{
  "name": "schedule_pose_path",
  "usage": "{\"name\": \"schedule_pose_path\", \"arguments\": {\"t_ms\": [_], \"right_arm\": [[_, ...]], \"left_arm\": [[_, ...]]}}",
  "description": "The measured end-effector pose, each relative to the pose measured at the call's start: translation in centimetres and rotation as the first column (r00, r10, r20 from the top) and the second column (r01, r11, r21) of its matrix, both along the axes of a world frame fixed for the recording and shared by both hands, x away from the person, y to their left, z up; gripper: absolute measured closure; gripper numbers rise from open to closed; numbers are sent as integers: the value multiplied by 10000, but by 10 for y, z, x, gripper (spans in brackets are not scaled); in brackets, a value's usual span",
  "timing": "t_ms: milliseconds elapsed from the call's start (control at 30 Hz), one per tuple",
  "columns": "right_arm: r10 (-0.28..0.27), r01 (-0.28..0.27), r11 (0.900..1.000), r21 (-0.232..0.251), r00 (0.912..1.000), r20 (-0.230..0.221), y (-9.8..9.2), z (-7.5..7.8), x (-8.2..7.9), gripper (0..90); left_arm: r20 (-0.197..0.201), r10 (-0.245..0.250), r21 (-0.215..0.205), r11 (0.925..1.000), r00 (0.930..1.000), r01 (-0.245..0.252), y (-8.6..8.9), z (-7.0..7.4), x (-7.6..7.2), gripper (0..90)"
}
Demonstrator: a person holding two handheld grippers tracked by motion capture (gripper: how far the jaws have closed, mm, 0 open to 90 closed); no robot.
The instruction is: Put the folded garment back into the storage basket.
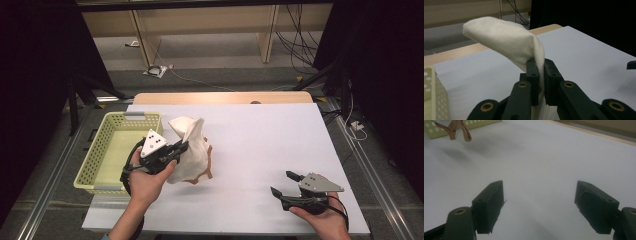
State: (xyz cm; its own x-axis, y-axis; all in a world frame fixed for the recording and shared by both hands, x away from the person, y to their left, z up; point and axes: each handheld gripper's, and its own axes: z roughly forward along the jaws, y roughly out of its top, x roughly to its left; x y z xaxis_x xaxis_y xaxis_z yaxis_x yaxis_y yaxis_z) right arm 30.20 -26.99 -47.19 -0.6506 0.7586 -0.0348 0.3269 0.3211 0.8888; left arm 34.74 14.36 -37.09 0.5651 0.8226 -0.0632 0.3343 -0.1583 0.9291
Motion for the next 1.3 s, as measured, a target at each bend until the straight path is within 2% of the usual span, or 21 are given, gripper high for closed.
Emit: {"name": "schedule_pose_path", "arguments": {"t_ms": [300, 400, 1300], "right_arm": [[-5, 5, 10000, -99, 10000, 9, 0, 1, 0, 241], [10, -10, 10000, 1, 10000, 39, 0, 0, 0, 241], [-9, 9, 10000, -58, 10000, 64, 0, 1, 0, 241]], "left_arm": [[62, 106, -157, 9998, 9999, -105, 3, 1, 0, 838], [156, 172, -278, 9995, 9997, -167, 4, 1, 0, 838], [436, 376, -465, 9983, 9983, -356, 13, 4, 1, 838]]}}
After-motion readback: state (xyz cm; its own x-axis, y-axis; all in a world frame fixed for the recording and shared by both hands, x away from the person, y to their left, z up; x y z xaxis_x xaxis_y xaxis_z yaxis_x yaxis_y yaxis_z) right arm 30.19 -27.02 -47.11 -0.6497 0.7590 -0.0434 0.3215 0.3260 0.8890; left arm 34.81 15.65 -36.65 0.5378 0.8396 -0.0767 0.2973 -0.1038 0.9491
